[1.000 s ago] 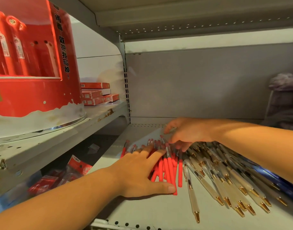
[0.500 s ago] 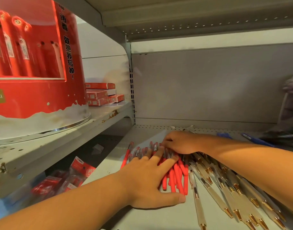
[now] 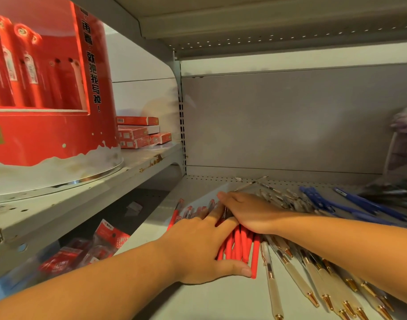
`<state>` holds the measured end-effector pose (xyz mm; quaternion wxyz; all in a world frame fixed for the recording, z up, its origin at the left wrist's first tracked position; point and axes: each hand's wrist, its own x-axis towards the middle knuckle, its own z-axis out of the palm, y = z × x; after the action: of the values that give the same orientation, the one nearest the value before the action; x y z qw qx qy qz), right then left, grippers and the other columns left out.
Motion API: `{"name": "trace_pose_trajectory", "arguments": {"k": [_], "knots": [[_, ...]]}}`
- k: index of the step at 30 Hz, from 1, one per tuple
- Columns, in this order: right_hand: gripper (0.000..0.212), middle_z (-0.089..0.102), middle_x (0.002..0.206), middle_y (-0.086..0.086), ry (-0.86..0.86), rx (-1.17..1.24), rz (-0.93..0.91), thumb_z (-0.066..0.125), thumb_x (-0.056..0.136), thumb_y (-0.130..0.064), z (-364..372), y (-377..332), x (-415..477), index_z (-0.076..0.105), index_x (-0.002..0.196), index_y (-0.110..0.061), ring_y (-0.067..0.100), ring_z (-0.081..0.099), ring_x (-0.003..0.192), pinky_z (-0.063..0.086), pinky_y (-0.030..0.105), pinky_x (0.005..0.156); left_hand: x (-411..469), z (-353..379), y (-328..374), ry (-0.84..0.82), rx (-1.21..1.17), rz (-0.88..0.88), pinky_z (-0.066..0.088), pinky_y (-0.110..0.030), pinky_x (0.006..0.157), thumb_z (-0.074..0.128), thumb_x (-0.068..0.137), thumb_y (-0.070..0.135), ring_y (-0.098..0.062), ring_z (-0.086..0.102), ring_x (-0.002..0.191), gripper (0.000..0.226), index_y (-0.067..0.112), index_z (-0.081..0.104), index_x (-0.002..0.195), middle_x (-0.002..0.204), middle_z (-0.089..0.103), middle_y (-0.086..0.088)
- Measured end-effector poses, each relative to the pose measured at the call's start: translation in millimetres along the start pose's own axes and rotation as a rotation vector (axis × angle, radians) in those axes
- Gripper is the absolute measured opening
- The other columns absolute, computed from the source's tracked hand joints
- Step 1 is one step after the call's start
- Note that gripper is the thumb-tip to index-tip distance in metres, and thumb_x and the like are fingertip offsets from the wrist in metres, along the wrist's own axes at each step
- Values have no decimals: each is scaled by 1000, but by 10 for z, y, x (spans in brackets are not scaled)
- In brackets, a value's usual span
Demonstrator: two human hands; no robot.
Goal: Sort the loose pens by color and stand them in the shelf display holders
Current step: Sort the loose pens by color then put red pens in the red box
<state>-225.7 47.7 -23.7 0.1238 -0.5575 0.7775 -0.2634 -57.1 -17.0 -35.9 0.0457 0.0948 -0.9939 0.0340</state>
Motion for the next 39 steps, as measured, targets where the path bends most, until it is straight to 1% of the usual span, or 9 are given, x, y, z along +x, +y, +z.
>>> {"name": "trace_pose_trajectory", "arguments": {"k": [4,8,13,17,21,25,29,32,39], "knots": [[59,48,146,-8,11,18,-36,18,96,-69,-99,-11,-50,42,141,-40,10,47,122,32,29,97,2,-36,-2,35,7,-46,38,-50,110,23,73,94,-31,40,137,93,48,-3,149,160,24,1],[49,47,144,-8,94,-70,-24,27,101,-58,-179,1,-198,40,142,-36,8,46,115,34,27,88,-11,-83,-83,189,-52,-282,36,-48,110,10,77,90,-34,37,140,82,44,11,146,159,28,-5],[35,61,119,-11,-137,-174,-148,29,103,-50,-151,-96,-506,41,133,-39,5,60,98,48,20,85,-20,23,-344,-57,-253,-579,25,-48,117,18,87,80,-38,26,145,81,36,10,154,164,6,-13],[39,62,122,-7,-368,-187,-173,33,104,-47,-187,-120,-544,29,143,-46,6,61,105,50,28,96,3,58,-405,-177,-351,-513,21,-44,118,13,87,81,-32,28,145,79,41,2,154,165,5,-9],[47,47,139,-1,-304,-330,-253,29,103,-52,-127,-86,-518,18,148,-42,12,51,121,42,35,107,32,54,-388,-120,-291,-473,27,-42,117,13,91,75,-30,35,142,74,37,10,154,162,20,-11],[48,44,140,-10,-271,-280,-301,31,100,-58,-111,-73,-473,21,145,-44,10,49,122,41,33,108,-3,-62,-315,-4,-370,-443,51,-39,91,14,88,77,-20,65,89,70,27,39,130,102,68,-5],[53,28,154,-14,-250,-341,-275,25,91,-74,-200,-18,-387,19,140,-55,13,33,139,26,32,114,-142,-238,-356,-24,-378,-378,46,-32,95,32,77,88,-16,58,113,75,43,37,136,131,58,4],[63,15,161,-14,-237,-407,-224,23,87,-79,-252,-46,-181,19,144,-53,17,18,146,21,37,109,-302,-279,-424,-186,-466,-301,52,-31,94,56,62,90,-7,62,104,79,49,39,128,116,63,15],[51,50,138,3,-268,-375,-315,30,101,-56,-22,-319,434,47,141,-29,20,45,128,39,32,101,-496,-168,-642,-187,-399,-115,43,-41,108,75,51,82,-10,49,125,111,56,17,143,138,45,21]]}}
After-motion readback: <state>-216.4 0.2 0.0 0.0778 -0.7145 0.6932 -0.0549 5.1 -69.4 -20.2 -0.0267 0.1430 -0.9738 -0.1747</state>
